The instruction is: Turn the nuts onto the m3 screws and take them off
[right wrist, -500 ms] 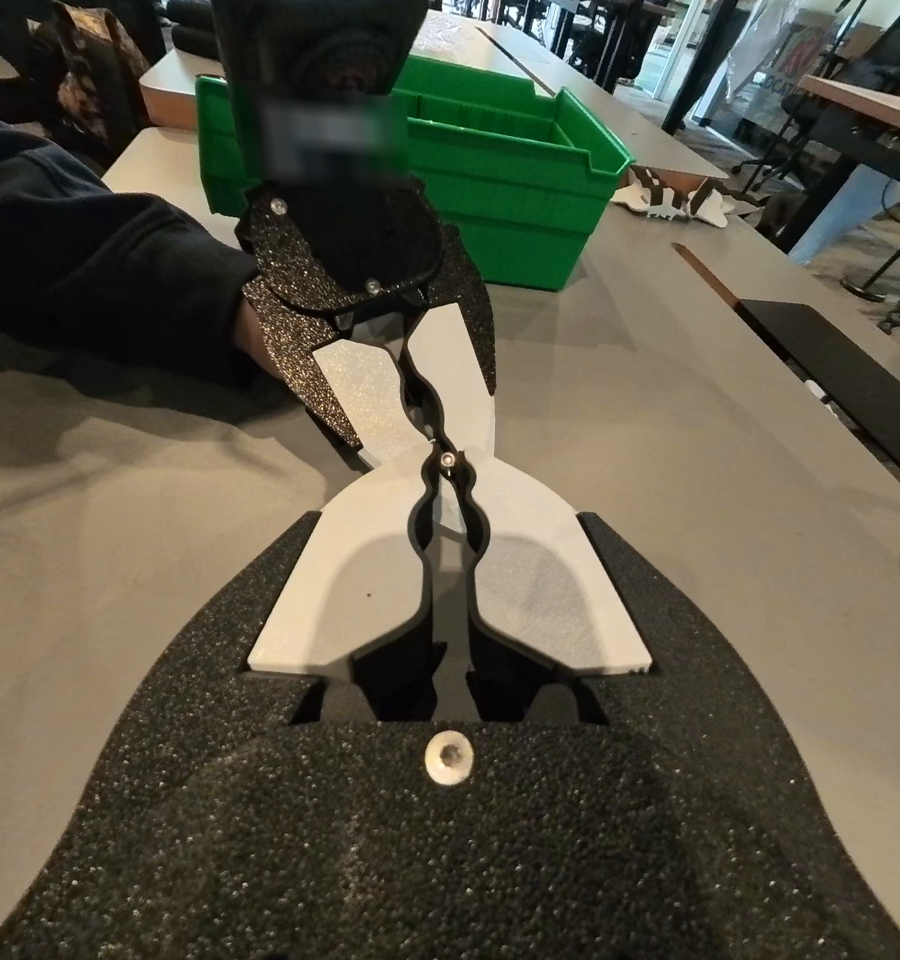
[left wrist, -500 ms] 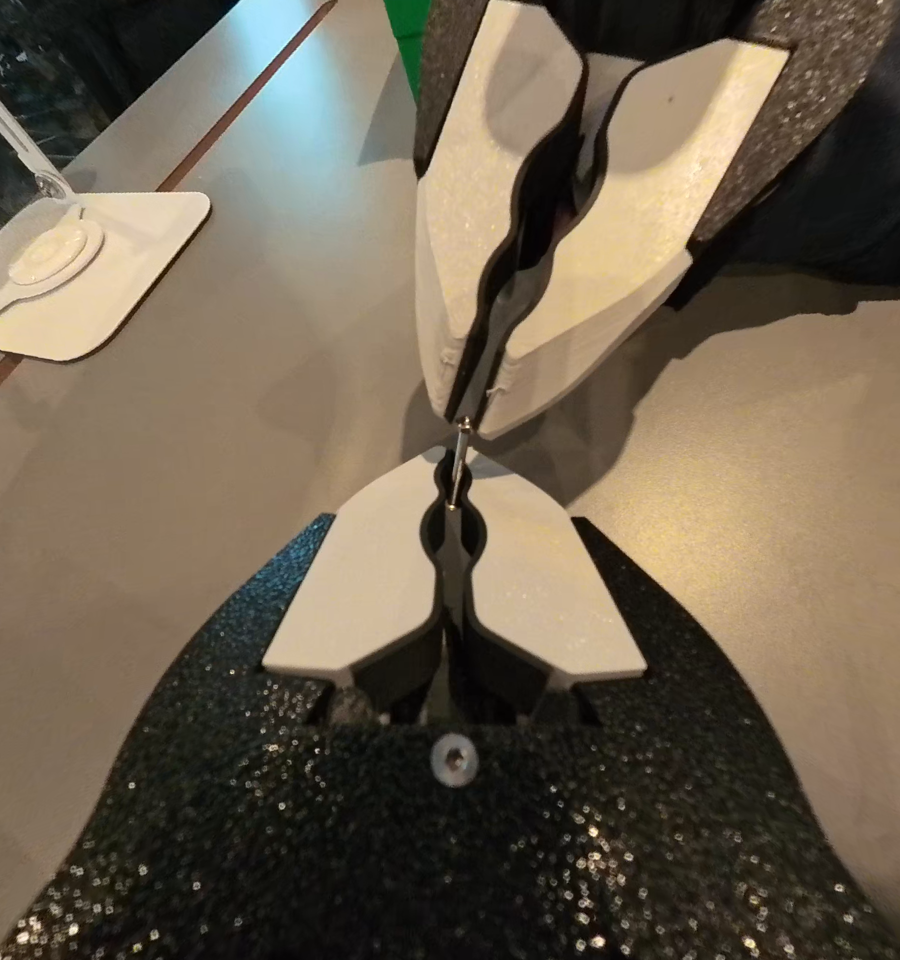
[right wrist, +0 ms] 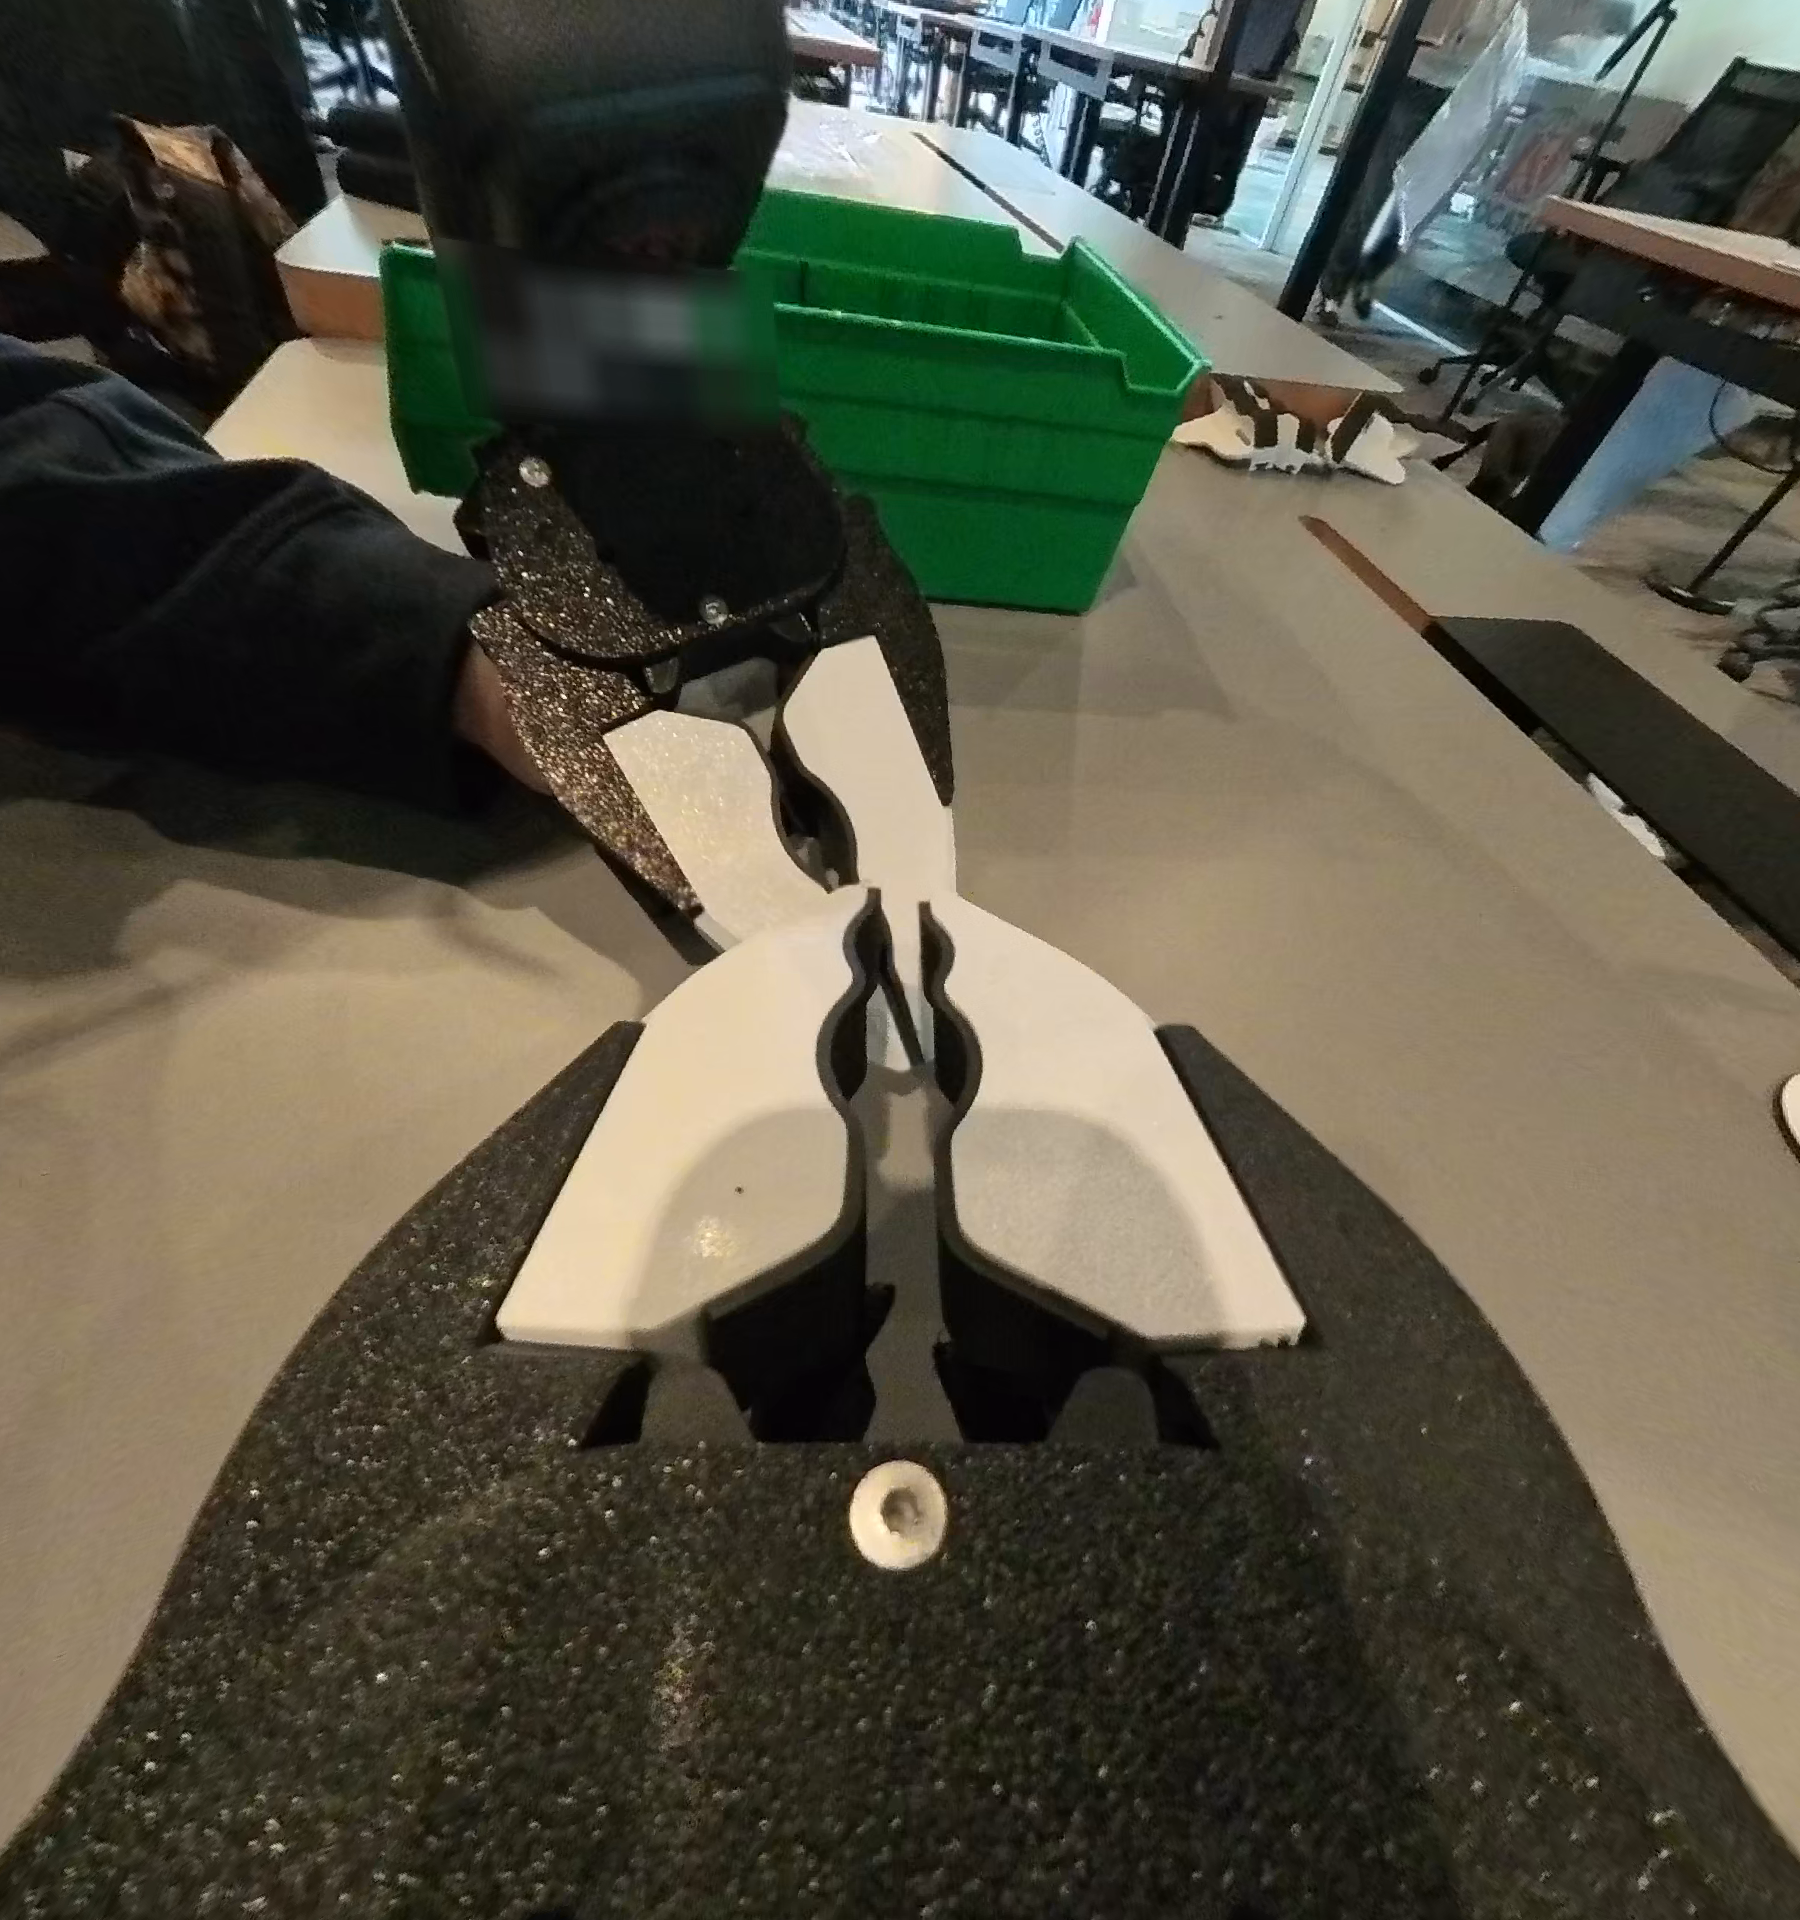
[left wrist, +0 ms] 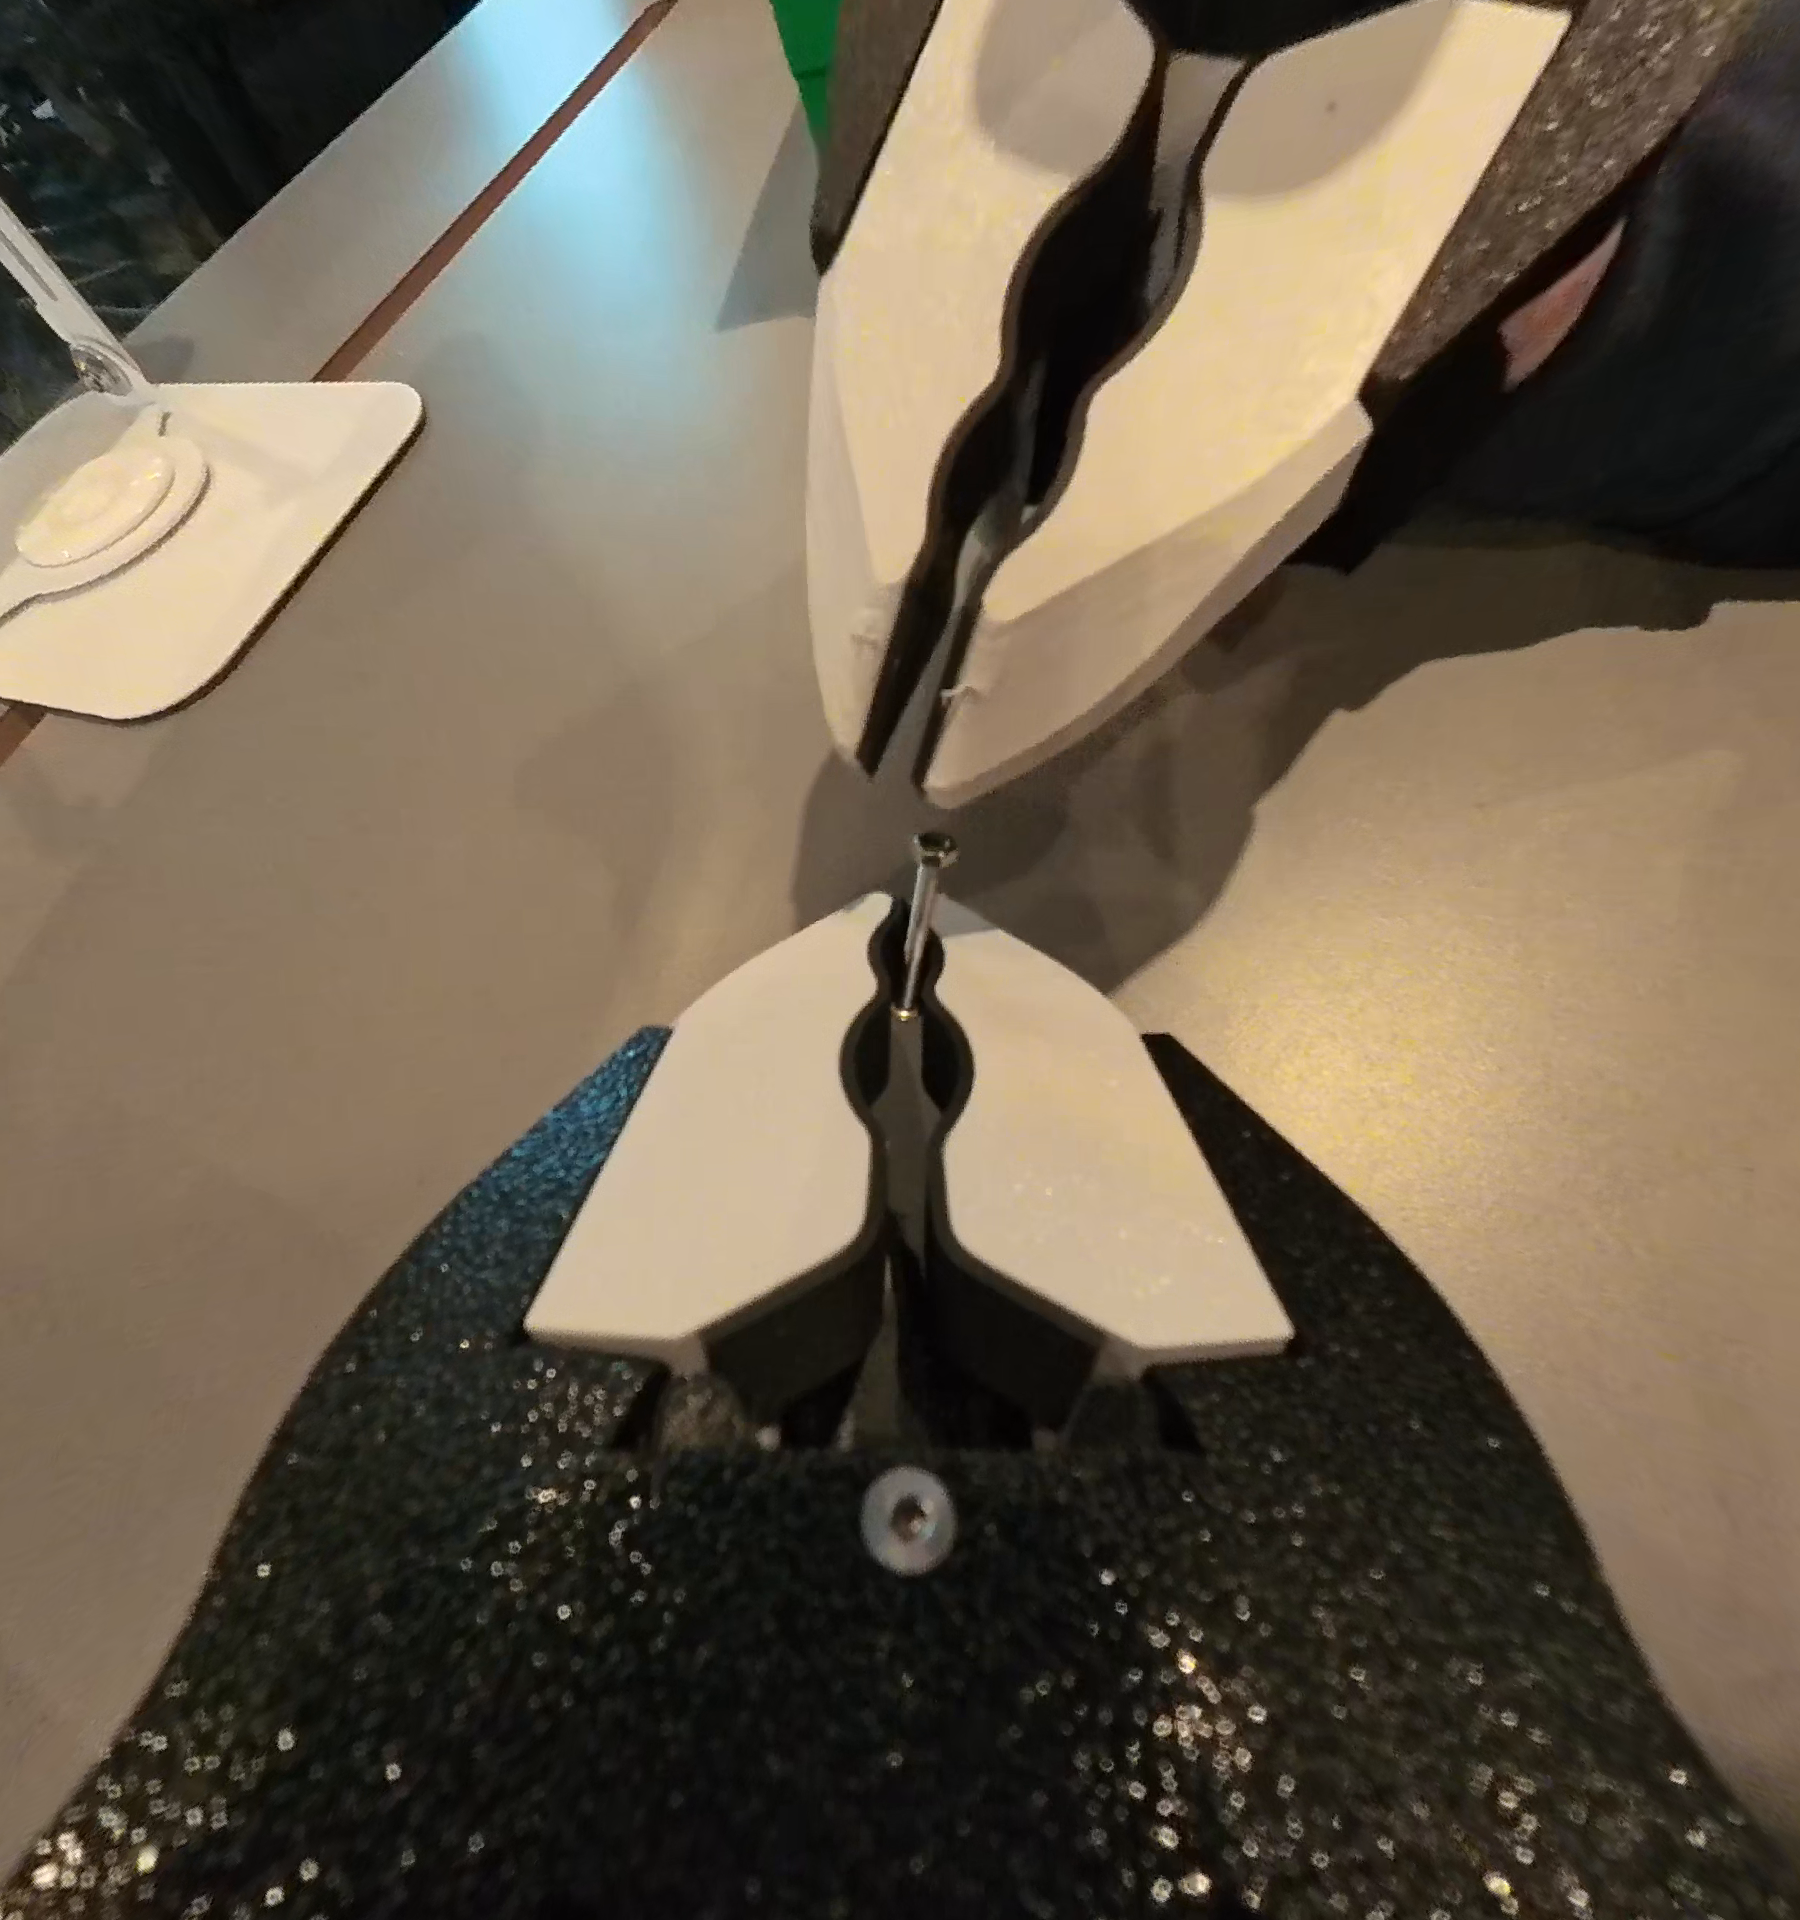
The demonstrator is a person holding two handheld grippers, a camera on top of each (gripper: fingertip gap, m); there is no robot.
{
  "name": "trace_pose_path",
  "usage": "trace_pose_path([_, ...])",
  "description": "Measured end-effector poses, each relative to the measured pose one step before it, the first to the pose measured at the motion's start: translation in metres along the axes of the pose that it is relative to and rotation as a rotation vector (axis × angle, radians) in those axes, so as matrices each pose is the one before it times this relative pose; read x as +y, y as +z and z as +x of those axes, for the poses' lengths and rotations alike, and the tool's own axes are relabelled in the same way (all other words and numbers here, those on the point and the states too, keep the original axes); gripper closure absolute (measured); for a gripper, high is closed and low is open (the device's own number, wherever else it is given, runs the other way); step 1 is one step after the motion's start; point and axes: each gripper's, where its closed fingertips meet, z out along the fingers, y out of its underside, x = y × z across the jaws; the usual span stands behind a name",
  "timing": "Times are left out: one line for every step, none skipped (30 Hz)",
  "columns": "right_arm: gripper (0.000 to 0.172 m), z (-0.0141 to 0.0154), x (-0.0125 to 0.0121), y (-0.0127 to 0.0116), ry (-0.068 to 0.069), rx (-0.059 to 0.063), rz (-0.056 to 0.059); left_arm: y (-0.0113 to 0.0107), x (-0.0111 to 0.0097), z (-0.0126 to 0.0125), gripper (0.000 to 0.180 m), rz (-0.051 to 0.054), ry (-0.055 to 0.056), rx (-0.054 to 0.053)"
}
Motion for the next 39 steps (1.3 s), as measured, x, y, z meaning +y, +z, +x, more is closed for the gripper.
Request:
trace_pose_path([0.165,0.00015,0.0005,0.00005,0.0012,-0.0009,-0.0013,-0.00011,-0.00007,-0.00006,0.18,0.0011,-0.0019,0.0009])
trace_pose_path([0.165,0.00002,0.00058,0.00014,0.0007,-0.0012,-0.0026,-0.00006,-0.00008,-0.00009,0.18,0.0007,-0.0016,0.0006])
trace_pose_path([0.165,-0.00009,0.00042,0.00022,0.0007,-0.0021,-0.0023,-0.00014,-0.00008,-0.0001,0.18,0.0008,-0.0008,-0.0004])
trace_pose_path([0.165,-0.00011,0.00029,0.00018,0.0005,-0.0009,-0.0012,0.00002,-0.00004,0.00002,0.18,0.0003,0.0001,0.0002])
trace_pose_path([0.165,-0.00003,0.0002,0.00021,-0.0003,0.0,-0.0006,0.00007,0.00014,0.00007,0.18,-0.0008,0.0004,0.0003])
trace_pose_path([0.165,-0.00008,0.00004,0.0002,-0.0006,0.0001,-0.0001,0.00009,0.00011,0.00009,0.18,-0.001,0.0009,-0.0002])
trace_pose_path([0.165,0.0001,-0.00006,0.00011,-0.0001,0.0008,0.0002,-0.00001,0.00013,0.00017,0.18,-0.0006,0.0012,0.0001])
trace_pose_path([0.165,0.00005,0.00021,0.00014,0.0003,0.0001,-0.0004,0.00001,0.0,0.00005,0.18,-0.0003,0.0007,-0.0002])
trace_pose_path([0.165,0.00009,0.00036,0.00016,0.001,0.0001,-0.0017,-0.00002,-0.00004,0.00001,0.18,0.0004,0.0001,-0.0005])
trace_pose_path([0.165,0.00004,0.00073,0.00029,0.0017,-0.0003,-0.0035,0.00001,-0.00003,-0.00006,0.18,0.0006,-0.0006,0.0002])
trace_pose_path([0.165,0.00023,0.00104,0.00037,0.0014,0.0005,-0.0056,-0.00004,-0.00002,0.00006,0.18,0.0005,-0.001,0.0002])
trace_pose_path([0.165,-0.00004,0.00116,0.0005,0.0002,-0.0005,-0.0065,-0.00016,-0.00005,-0.00005,0.18,0.0005,-0.0005,0.0001])
trace_pose_path([0.165,-0.0003,0.00067,0.00043,-0.0004,-0.0016,-0.0028,0.00012,0.00004,0.00006,0.18,0.0,0.0001,0.0001])
trace_pose_path([0.165,-0.0001,-0.00027,0.00013,0.0002,0.0,0.002,0.0001,0.00016,0.00008,0.18,-0.0014,0.0005,0.0002])
trace_pose_path([0.165,-0.00007,-0.00006,0.00006,-0.0007,0.0006,-0.0009,0.00008,0.00022,0.00019,0.18,-0.0011,0.0011,-0.0002])
trace_pose_path([0.165,0.00012,-0.00011,-0.00006,-0.0016,0.0015,0.0,0.00013,0.00003,0.00014,0.18,-0.0004,0.001,0.0002])
trace_pose_path([0.165,0.00014,-0.00043,-0.0002,-0.001,0.0016,0.0025,-0.00006,0.00004,0.00012,0.18,-0.0003,0.0001,0.0002])
trace_pose_path([0.165,0.0001,0.00001,-0.00008,0.0005,0.001,0.0002,0.00005,0.00008,0.00007,0.18,0.0,-0.0004,0.0002])
trace_pose_path([0.165,0.00035,0.0009,0.00016,0.0017,0.0005,-0.0044,0.00003,-0.00005,0.00004,0.18,0.0004,-0.0004,0.0001])
trace_pose_path([0.165,0.0002,0.00062,0.00007,0.0022,0.0001,-0.0026,0.0,0.0,0.00005,0.18,0.0,-0.0005,0.0001])
trace_pose_path([0.165,-0.00007,-0.00104,-0.00036,0.0017,-0.0006,0.0082,0.00001,-0.00002,0.00001,0.18,0.0002,-0.0005,-0.0002])
trace_pose_path([0.165,-0.00015,-0.00191,-0.00077,0.0018,-0.0014,0.0146,-0.00025,-0.0003,-0.00014,0.18,0.0031,-0.0018,-0.0003])
trace_pose_path([0.164,-0.00016,-0.00251,-0.001,0.0022,-0.0027,0.0178,-0.0006,-0.00082,0.0003,0.18,0.0076,-0.0064,0.0057])
trace_pose_path([0.16,-0.00025,-0.00333,-0.0011,0.0026,-0.0021,0.0241,-0.00105,-0.00195,0.00112,0.18,0.0149,-0.015,0.0166])
trace_pose_path([0.155,-0.00101,-0.00423,-0.00109,0.0025,-0.0075,0.0314,-0.00161,-0.0035,0.00234,0.18,0.0258,-0.0248,0.0298])
trace_pose_path([0.15,-0.00263,-0.00509,-0.00105,0.0021,-0.0171,0.0374,-0.00193,-0.00463,0.00351,0.18,0.0338,-0.0319,0.04])
trace_pose_path([0.144,-0.00364,-0.0057,-0.0007,0.0049,-0.0243,0.041,-0.00205,-0.00452,0.00353,0.18,0.0336,-0.0363,0.0424])
trace_pose_path([0.139,-0.0032,-0.0054,-0.00035,0.0137,-0.0223,0.0374,-0.00191,-0.00384,0.00357,0.18,0.0301,-0.0356,0.0431])
trace_pose_path([0.136,-0.00309,-0.00411,-0.00005,0.0225,-0.0257,0.0287,-0.00166,-0.00355,0.00345,0.18,0.0275,-0.0299,0.0403])
trace_pose_path([0.135,-0.00305,-0.00325,0.00075,0.0295,-0.0285,0.023,-0.00135,-0.00299,0.00278,0.18,0.0245,-0.0249,0.0327])
trace_pose_path([0.133,-0.00169,-0.00247,0.0004,0.0312,-0.0191,0.022,-0.00109,-0.00254,0.00278,0.18,0.0212,-0.0213,0.0308])
trace_pose_path([0.131,-0.00036,-0.00159,-0.00026,0.0303,-0.0146,0.02,-0.00077,-0.00207,0.00265,0.18,0.0169,-0.0187,0.0287])
trace_pose_path([0.13,-0.00116,-0.00151,0.00073,0.0283,-0.0167,0.015,-0.00036,-0.00136,0.00245,0.18,0.0112,-0.0156,0.0249])
trace_pose_path([0.129,-0.00004,-0.00086,0.00075,0.0254,-0.0085,0.0126,0.00003,-0.00071,0.00261,0.18,0.0059,-0.0105,0.0237])
trace_pose_path([0.127,-0.00001,-0.00055,0.00113,0.0197,-0.0081,0.0123,0.00033,-0.0004,0.00316,0.18,0.0037,-0.0061,0.0242])
trace_pose_path([0.126,-0.00192,-0.0005,0.0011,0.0169,-0.0157,0.0087,0.00057,-0.00051,0.00296,0.18,0.0037,-0.0048,0.0214])
trace_pose_path([0.125,-0.00295,0.00033,0.00184,0.0147,-0.0197,0.0045,0.00074,-0.00041,0.00324,0.18,0.0031,-0.0063,0.0235])
trace_pose_path([0.125,-0.00308,0.00006,0.00176,0.0117,-0.0198,0.0032,0.00091,-0.00019,0.00321,0.18,0.0021,-0.0083,0.0239])
trace_pose_path([0.125,-0.00265,0.00061,0.002,0.0089,-0.0172,-0.0023,0.00064,-0.00017,0.00223,0.18,0.0012,-0.0083,0.018])
